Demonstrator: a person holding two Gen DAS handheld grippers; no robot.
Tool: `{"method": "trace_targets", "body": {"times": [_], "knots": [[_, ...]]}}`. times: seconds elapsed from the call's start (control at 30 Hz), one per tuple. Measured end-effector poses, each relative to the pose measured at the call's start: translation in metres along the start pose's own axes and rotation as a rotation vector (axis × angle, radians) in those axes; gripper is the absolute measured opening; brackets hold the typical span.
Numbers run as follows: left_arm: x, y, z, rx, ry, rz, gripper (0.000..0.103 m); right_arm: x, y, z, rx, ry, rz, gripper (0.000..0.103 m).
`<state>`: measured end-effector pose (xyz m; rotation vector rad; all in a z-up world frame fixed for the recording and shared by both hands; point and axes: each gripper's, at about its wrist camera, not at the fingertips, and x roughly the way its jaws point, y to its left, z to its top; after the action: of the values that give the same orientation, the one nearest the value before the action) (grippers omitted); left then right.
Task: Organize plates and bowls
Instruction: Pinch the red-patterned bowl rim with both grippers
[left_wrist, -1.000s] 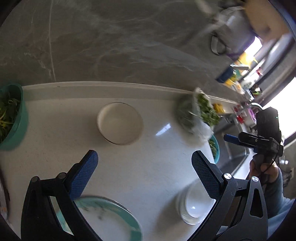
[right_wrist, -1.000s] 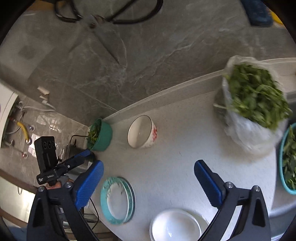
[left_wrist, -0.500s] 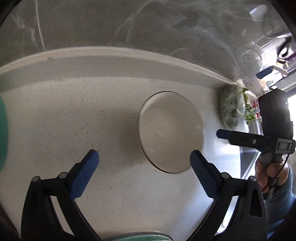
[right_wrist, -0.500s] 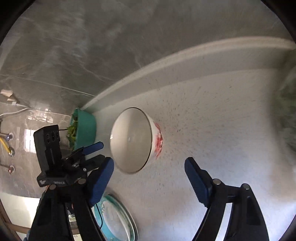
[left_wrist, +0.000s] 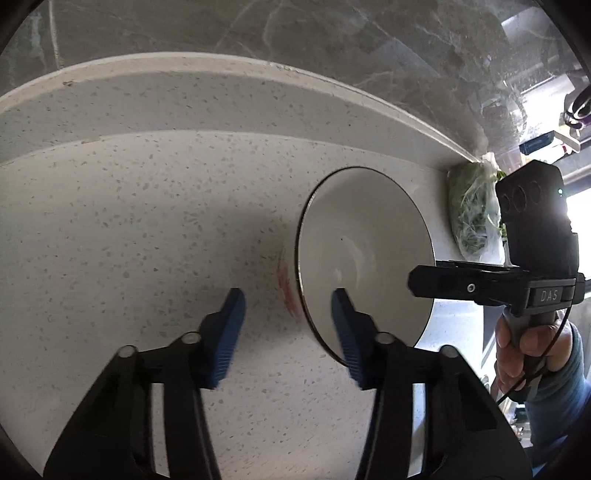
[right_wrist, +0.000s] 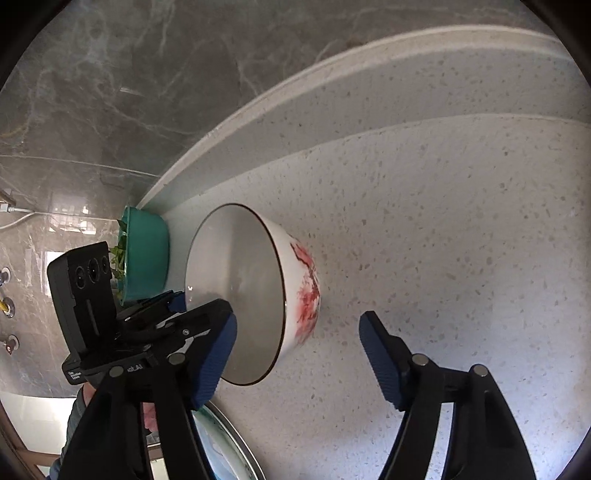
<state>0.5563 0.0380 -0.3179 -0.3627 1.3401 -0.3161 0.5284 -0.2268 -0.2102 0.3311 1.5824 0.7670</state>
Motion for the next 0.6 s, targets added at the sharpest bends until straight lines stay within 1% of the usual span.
{"method": "trace_targets", "body": {"times": [0.03, 0.1, 0.27, 0.33, 0.4, 0.43, 0.47, 0.5, 0.57, 0.6], "knots": [[0.001, -0.001, 0.000, 0.002, -0.001, -0.006, 0.037, 0.003, 0.001, 0.000, -0.002, 0.004, 0.001, 0.067], [0.003, -0.002, 0.000, 0.001, -0.003, -0.011, 0.036, 0.007, 0.003, 0.001, -0.002, 0.010, 0.008, 0.066], [0.006, -0.005, 0.002, -0.006, -0.007, -0.017, 0.036, 0.011, 0.003, 0.005, 0.010, 0.001, 0.012, 0.066], [0.007, -0.005, 0.002, -0.009, -0.007, -0.020, 0.036, 0.011, 0.001, 0.006, 0.009, 0.005, 0.012, 0.064], [0.010, -0.006, 0.002, -0.014, -0.008, -0.024, 0.030, 0.013, 0.001, 0.007, 0.005, 0.009, 0.013, 0.053], [0.009, -0.005, 0.002, -0.016, -0.010, -0.030, 0.027, 0.013, 0.000, 0.007, 0.005, 0.015, 0.013, 0.051], [0.009, -0.006, 0.002, -0.013, -0.015, -0.026, 0.025, 0.014, 0.000, 0.008, 0.007, 0.017, 0.013, 0.047], [0.010, -0.009, 0.003, -0.007, -0.015, -0.019, 0.023, 0.011, -0.003, 0.007, 0.004, 0.020, 0.009, 0.039], [0.011, -0.013, 0.004, 0.003, -0.015, 0.007, 0.021, 0.013, -0.003, 0.007, 0.004, 0.029, 0.005, 0.029], [0.011, -0.014, 0.004, 0.007, -0.014, 0.017, 0.020, 0.015, -0.001, 0.007, 0.004, 0.031, 0.003, 0.028]]}}
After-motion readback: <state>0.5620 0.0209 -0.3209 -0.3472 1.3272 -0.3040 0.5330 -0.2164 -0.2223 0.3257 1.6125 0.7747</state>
